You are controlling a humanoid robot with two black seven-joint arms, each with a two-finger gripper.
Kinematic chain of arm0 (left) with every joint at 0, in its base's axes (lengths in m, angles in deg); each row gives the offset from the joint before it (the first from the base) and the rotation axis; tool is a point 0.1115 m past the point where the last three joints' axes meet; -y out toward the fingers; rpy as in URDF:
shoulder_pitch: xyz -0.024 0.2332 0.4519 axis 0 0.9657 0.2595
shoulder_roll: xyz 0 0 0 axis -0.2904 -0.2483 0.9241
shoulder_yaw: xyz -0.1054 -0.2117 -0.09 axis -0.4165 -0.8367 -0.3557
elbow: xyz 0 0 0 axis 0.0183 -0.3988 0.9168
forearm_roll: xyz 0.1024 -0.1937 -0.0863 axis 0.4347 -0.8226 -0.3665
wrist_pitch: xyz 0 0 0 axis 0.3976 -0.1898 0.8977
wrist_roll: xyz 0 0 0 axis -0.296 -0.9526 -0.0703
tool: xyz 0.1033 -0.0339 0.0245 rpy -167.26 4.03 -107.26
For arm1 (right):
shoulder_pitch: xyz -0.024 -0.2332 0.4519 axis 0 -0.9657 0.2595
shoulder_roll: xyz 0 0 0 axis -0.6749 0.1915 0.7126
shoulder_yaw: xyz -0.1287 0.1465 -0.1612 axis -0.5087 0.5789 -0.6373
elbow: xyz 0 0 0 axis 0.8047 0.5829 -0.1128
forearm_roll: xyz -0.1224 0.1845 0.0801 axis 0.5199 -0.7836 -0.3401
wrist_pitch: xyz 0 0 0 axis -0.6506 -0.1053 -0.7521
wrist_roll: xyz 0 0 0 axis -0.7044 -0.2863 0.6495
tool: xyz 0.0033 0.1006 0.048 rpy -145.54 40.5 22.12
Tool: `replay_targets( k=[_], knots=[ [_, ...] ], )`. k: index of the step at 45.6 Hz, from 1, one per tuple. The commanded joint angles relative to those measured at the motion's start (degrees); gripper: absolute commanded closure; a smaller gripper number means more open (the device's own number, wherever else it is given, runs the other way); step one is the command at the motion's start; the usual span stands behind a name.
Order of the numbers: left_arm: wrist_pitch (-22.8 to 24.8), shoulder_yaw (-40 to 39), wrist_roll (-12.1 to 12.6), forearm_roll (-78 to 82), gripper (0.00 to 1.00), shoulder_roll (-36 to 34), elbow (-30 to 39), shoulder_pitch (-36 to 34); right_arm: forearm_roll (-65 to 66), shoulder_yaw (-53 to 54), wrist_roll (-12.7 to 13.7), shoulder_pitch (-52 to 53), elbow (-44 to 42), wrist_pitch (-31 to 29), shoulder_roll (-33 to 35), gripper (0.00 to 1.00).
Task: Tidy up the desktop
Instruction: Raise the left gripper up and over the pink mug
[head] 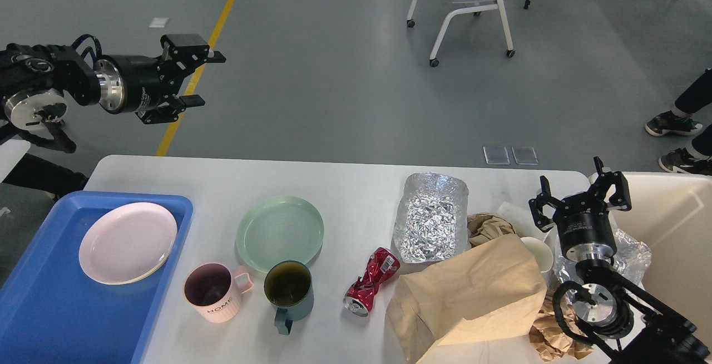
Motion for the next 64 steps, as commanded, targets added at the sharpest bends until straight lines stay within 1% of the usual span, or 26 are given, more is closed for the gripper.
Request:
replay_targets(
  k=[1,5,8,13,15,17,21,22,26,29,31,32,34,38,41,44,48,51,54,58,64],
  knots=[
    [-0.05,14.60,-1.28,-0.03,0.04,4.20,-0.04,-8.40,0.00,0.00,0.00,0.00,0.00,-0.04,0.00,0.00],
    [0.82,22.26,-0.50,-0.03,0.04,7.80,0.66,-13.40,0.00,0.00,0.00,0.00,0.00,0.05,0.00,0.00],
    [3.28,26.13,-0.41,-0.03,0.04,10.26,1.89,-17.10,0.00,0.00,0.00,0.00,0.00,-0.04,0.00,0.00],
    [8.55,30.53,-0.41,0.06,0.04,12.91,3.12,-22.55,0.00,0.00,0.00,0.00,0.00,-0.04,0.00,0.00],
    [12.06,32.72,-0.41,0.06,0.04,12.82,4.69,-25.09,0.00,0.00,0.00,0.00,0.00,0.05,0.00,0.00],
    [15.40,35.97,-0.41,0.06,0.04,13.08,6.45,-28.69,0.00,0.00,0.00,0.00,0.00,0.05,0.00,0.00],
    [19.01,41.86,-0.67,0.15,0.04,14.66,10.14,-35.99,0.00,0.00,0.00,0.00,0.00,-0.04,0.00,0.00],
    [19.37,43.18,-1.19,0.06,0.04,15.62,11.37,-37.92,0.00,0.00,0.00,0.00,0.00,0.05,0.00,0.00],
    [20.25,46.70,-1.20,-0.11,0.04,17.65,18.13,-45.83,0.00,0.00,0.00,0.00,0.00,0.05,0.00,0.00],
    [19.90,47.85,-1.38,-0.11,0.04,18.97,22.18,-49.36,0.00,0.00,0.00,0.00,0.00,-0.04,0.00,0.00],
    [20.60,48.55,-1.11,-0.03,0.04,20.63,24.21,-51.12,0.00,0.00,0.00,0.00,0.00,-0.04,0.00,0.00],
    [20.86,48.81,-0.68,-0.03,0.04,21.60,24.91,-51.99,0.00,0.00,0.00,0.00,0.00,0.05,0.00,0.00],
    [21.04,50.30,-0.58,-0.11,0.04,24.14,26.23,-54.10,0.00,0.00,0.00,0.00,0.00,-0.04,0.00,0.00],
    [22.18,54.17,-1.11,-0.90,0.04,30.47,29.13,-60.95,0.00,0.00,0.00,0.00,0.00,-0.04,0.00,0.00],
    [22.36,56.45,-1.90,-5.63,0.04,34.52,32.29,-65.26,0.00,0.00,0.00,0.00,0.00,0.05,0.00,0.00],
    [22.36,60.05,-2.43,-13.80,0.04,35.93,34.40,-68.78,0.00,0.00,0.00,0.00,0.00,-0.04,0.00,0.00],
    [22.80,64.80,-2.78,-23.39,0.04,37.25,36.25,-71.60,0.00,0.00,0.00,0.00,0.00,0.05,0.08,0.00],
    [23.50,67.18,-2.87,-27.53,0.04,38.04,38.88,-72.13,0.00,0.00,0.00,0.00,0.00,0.05,0.00,0.00],
    [23.85,68.15,-3.04,-28.94,0.04,38.57,41.08,-72.13,0.00,0.00,0.00,0.00,0.00,-0.04,0.00,0.00],
    [23.59,70.52,-3.57,-28.85,0.04,38.13,40.65,-71.69,0.00,0.00,0.00,-0.08,0.00,0.05,0.09,0.00],
    [23.59,73.42,-3.22,-28.59,0.04,37.69,40.39,-70.64,0.00,0.00,0.00,-0.08,0.00,-0.04,0.09,0.00]
  ],
)
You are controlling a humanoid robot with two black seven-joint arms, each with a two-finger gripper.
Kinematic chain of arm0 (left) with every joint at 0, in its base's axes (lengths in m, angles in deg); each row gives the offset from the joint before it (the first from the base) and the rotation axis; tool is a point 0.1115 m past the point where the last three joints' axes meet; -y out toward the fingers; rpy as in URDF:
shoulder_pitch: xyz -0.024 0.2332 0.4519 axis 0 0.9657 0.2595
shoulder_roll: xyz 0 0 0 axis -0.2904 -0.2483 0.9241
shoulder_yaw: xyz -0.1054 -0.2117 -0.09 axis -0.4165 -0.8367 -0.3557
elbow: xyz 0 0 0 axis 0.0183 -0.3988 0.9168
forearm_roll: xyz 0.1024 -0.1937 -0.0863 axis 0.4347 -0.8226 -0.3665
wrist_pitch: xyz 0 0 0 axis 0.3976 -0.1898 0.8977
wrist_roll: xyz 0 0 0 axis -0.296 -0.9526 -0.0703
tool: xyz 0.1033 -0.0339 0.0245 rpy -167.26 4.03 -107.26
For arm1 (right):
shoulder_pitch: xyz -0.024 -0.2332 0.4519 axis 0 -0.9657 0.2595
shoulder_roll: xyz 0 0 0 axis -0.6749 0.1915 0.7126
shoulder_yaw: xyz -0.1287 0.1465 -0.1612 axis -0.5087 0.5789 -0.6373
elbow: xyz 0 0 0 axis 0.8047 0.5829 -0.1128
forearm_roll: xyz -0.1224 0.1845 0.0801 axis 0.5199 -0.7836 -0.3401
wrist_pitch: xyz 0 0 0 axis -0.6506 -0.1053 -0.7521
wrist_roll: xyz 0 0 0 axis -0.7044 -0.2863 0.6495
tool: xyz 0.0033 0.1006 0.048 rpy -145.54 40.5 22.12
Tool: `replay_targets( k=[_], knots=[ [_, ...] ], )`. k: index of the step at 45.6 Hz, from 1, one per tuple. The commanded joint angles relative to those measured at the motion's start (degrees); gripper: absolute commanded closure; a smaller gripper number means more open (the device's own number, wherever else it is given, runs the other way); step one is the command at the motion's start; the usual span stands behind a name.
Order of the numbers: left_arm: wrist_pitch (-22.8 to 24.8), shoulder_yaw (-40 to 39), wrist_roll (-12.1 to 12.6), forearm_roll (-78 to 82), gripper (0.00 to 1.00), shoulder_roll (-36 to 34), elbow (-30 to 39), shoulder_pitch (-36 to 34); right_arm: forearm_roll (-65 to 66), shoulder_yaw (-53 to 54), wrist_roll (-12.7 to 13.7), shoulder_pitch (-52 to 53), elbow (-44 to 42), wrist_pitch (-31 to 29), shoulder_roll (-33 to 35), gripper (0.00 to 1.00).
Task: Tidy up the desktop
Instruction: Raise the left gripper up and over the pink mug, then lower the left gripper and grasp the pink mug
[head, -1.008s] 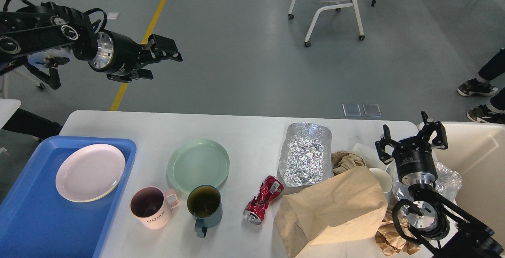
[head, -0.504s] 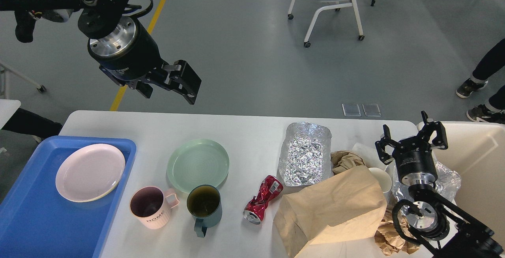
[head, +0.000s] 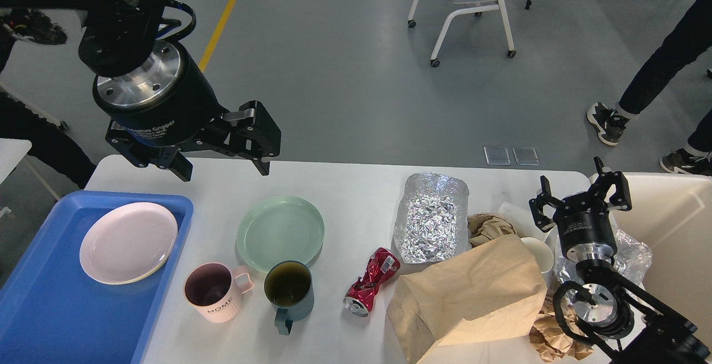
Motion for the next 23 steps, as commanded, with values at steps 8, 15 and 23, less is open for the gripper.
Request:
replay_targets(
  k=[8,15,23],
  knots=[
    [-0.68,4.85,-0.05,0.13,0.04,-4.91,-0.65,2.63,0.00,0.00,0.00,-0.04,0.00,-0.06,-0.06,0.00],
    [-1.99,3.88,0.74,0.22,0.04,-5.71,-4.07,13.08,0.00,0.00,0.00,0.05,0.00,-0.06,-0.06,0.00],
    [-10.69,1.42,1.00,2.15,0.04,-7.28,-4.86,26.26,0.00,0.00,0.00,0.05,0.00,-0.06,-0.06,0.00]
  ],
)
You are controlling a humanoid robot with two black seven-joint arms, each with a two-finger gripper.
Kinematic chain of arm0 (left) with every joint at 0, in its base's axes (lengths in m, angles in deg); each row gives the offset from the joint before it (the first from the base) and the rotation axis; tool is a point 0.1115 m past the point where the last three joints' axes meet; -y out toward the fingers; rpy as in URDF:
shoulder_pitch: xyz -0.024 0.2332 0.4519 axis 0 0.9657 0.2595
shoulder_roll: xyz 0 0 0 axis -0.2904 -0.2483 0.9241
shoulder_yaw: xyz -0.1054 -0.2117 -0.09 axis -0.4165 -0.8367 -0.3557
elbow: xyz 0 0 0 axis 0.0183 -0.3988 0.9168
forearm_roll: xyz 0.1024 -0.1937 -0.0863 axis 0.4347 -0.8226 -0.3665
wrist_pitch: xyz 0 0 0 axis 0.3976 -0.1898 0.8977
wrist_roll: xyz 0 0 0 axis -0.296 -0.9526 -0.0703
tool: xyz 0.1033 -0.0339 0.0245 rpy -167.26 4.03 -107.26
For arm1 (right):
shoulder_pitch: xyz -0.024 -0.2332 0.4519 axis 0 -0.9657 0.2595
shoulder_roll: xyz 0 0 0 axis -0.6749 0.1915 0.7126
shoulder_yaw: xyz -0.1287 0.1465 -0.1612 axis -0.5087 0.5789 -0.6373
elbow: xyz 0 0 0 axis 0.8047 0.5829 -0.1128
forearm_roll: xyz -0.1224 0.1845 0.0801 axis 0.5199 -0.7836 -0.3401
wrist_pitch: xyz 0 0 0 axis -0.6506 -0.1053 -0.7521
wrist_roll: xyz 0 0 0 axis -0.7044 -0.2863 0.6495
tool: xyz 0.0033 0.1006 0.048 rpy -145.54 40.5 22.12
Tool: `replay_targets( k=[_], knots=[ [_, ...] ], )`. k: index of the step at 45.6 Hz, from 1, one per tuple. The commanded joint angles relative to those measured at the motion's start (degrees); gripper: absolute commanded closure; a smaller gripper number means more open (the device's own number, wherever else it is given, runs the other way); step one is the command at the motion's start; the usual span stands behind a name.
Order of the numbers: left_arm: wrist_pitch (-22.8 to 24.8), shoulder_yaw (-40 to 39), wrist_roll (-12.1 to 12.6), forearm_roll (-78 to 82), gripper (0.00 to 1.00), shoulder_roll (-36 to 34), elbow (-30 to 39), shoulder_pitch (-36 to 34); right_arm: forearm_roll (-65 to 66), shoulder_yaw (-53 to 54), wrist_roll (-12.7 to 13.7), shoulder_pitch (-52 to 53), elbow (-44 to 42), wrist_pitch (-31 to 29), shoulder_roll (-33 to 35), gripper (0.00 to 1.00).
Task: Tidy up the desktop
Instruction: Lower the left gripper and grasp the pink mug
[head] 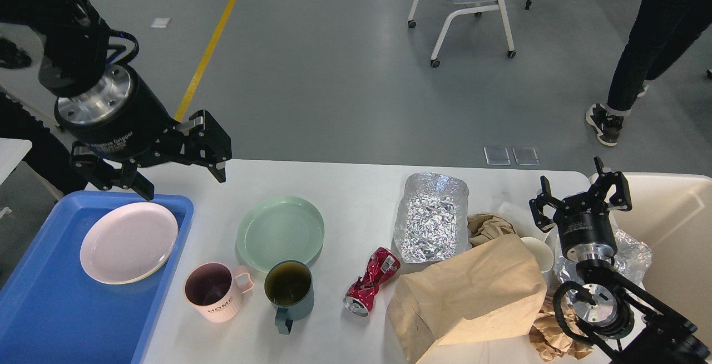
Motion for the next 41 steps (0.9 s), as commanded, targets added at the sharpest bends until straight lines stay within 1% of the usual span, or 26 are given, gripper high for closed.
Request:
replay_targets(
  k=[1,2,4,8,10,16,23,28,30,31,32,36,41],
  knots=[
    [-7.74,-1.84,0.16,1.99,0.04,-1.39,-0.93,10.27,0.00,-0.02,0.00,0.07,0.00,-0.05,-0.05,0.00],
    [-10.28,-2.02,0.16,2.51,0.04,-1.74,-1.28,12.81,0.00,-0.02,0.00,-0.01,0.00,-0.05,-0.05,0.00],
    [-13.19,-2.19,0.16,2.61,0.04,-1.92,-1.90,15.90,0.00,-0.02,0.00,-0.02,0.00,0.03,0.03,0.00],
    [-16.89,-2.19,0.16,2.70,0.04,-1.57,-4.10,21.53,0.00,0.07,0.00,-0.01,0.00,-0.05,-0.05,0.00],
    [-17.77,-2.37,0.16,2.70,0.04,-1.57,-4.71,23.47,0.00,-0.02,0.00,-0.02,0.00,-0.05,-0.05,0.00],
    [-18.04,-2.46,0.16,2.70,0.04,-1.13,-4.98,25.76,0.00,-0.02,0.00,-0.02,0.00,0.03,0.03,0.00],
    [-19.71,-2.46,0.07,2.70,0.06,-0.08,-4.98,30.76,0.00,-0.02,0.00,-0.01,0.00,0.03,0.03,0.00],
    [-23.92,-2.63,-0.72,2.61,0.06,1.15,-5.94,35.77,0.00,-0.02,0.00,0.07,0.00,-0.05,0.03,0.00],
    [-26.20,-2.98,-0.63,2.61,0.06,1.50,-7.00,38.05,0.00,-0.02,0.00,0.07,0.00,-0.05,0.03,0.00],
    [-28.22,-3.77,-0.37,2.61,0.06,1.77,-7.52,39.54,0.00,0.07,0.00,0.07,0.00,-0.05,-0.05,0.00],
    [-28.93,-4.30,-0.28,2.61,0.06,1.85,-7.70,39.91,0.00,0.07,0.00,-0.01,0.00,-0.05,0.03,0.00],
    [-30.34,-4.74,-0.19,2.52,0.06,1.94,-8.32,40.52,0.00,-0.02,0.00,0.07,0.00,-0.05,0.03,0.00],
    [-30.35,-4.92,-0.19,2.52,0.06,1.86,-9.64,40.61,0.00,-0.02,0.00,-0.02,0.00,-0.05,0.03,0.00]
  ],
)
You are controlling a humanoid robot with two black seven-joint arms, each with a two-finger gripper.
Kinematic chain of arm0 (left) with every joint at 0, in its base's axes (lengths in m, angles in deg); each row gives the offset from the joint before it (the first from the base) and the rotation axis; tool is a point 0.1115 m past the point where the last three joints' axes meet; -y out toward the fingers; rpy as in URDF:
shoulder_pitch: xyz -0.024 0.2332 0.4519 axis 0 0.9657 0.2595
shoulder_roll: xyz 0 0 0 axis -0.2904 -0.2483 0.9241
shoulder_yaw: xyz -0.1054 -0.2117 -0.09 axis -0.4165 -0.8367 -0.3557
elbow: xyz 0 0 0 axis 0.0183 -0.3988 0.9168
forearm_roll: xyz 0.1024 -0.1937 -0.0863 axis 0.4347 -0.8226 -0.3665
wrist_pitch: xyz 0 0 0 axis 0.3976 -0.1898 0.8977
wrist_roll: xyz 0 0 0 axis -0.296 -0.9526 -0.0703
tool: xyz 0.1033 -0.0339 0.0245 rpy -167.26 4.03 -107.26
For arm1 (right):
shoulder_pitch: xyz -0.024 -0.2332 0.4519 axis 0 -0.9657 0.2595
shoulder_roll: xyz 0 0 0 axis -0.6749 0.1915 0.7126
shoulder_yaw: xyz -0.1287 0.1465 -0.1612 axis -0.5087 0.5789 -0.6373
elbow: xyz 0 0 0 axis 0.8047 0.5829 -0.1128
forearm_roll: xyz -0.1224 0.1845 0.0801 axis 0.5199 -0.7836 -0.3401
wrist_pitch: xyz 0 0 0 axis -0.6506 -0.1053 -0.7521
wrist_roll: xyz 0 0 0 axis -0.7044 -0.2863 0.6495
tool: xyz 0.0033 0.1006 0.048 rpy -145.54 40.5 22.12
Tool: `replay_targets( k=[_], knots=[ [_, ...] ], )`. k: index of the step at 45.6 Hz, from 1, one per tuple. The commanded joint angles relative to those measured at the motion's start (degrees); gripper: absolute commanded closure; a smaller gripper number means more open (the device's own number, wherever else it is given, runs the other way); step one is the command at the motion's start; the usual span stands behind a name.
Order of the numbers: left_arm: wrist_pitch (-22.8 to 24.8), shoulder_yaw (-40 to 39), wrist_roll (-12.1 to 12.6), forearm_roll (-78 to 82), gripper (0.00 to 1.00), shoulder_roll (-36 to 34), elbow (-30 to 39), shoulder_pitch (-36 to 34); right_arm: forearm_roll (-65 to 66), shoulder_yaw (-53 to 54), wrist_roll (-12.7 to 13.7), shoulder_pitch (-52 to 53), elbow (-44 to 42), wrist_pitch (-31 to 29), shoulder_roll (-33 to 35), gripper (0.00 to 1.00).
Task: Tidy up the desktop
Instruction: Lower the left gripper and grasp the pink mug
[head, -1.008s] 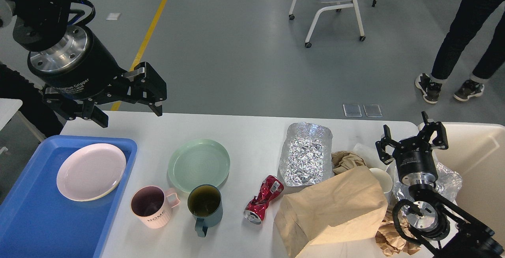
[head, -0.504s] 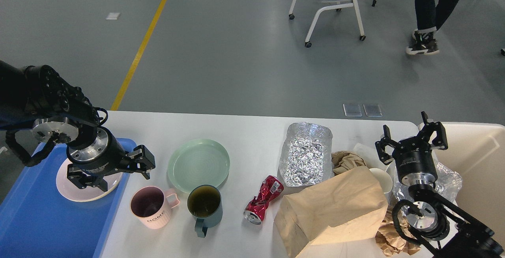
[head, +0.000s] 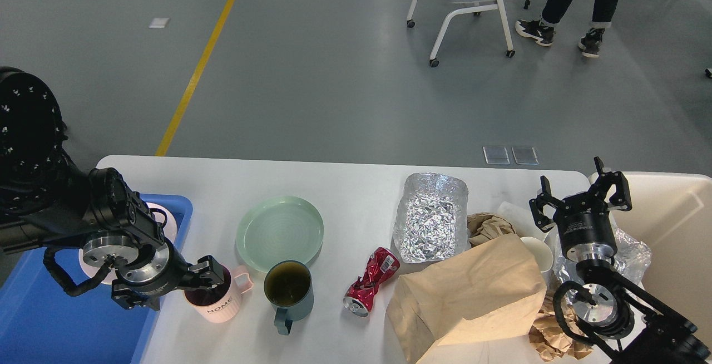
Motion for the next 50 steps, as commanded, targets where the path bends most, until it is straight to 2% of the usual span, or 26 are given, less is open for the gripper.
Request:
replay_targets(
  k=[1,8,18,30,36,42,46,47,48,50],
  knots=[
    [-0.40,-0.24,0.04,-0.02,0.06,-0.05,-1.32,0.39,0.00,0.08,0.00,-0.05,0.00,-0.03,-0.06,0.00],
    [-0.40,-0.33,0.04,-0.11,0.06,-0.39,-2.37,1.18,0.00,0.00,0.00,-0.05,0.00,-0.03,0.03,0.00],
    [-0.67,-2.96,-0.05,0.24,0.06,-4.08,-4.22,6.11,0.00,0.00,0.00,-0.05,0.00,-0.03,-0.06,0.00],
    [-0.67,-4.72,-0.05,0.07,0.15,-4.70,-6.85,7.69,0.00,0.00,0.00,-0.05,0.00,0.05,0.03,0.00],
    [-0.76,-5.77,0.13,0.24,0.31,-4.88,-8.17,9.45,0.00,0.00,0.00,0.04,0.00,-0.03,0.03,0.00],
    [-0.67,-7.53,0.13,0.24,0.37,-4.97,-9.49,11.29,0.00,0.00,0.00,0.04,0.00,-0.03,0.03,0.00],
    [-0.67,-8.41,0.13,0.24,0.46,-5.67,-9.76,11.47,0.00,0.00,0.00,-0.05,0.00,-0.03,-0.06,0.00],
    [-0.67,-8.41,0.13,0.24,0.49,-5.76,-9.84,11.47,0.00,0.00,0.00,-0.05,0.00,-0.03,0.03,0.00],
    [-0.58,-8.50,0.13,0.33,0.58,-5.93,-10.02,11.47,0.00,0.00,0.00,0.04,0.00,0.05,0.03,0.00],
    [-0.58,-8.50,0.22,0.33,0.67,-5.93,-10.11,11.47,0.00,0.00,0.00,0.04,0.00,-0.03,0.03,0.00]
  ],
)
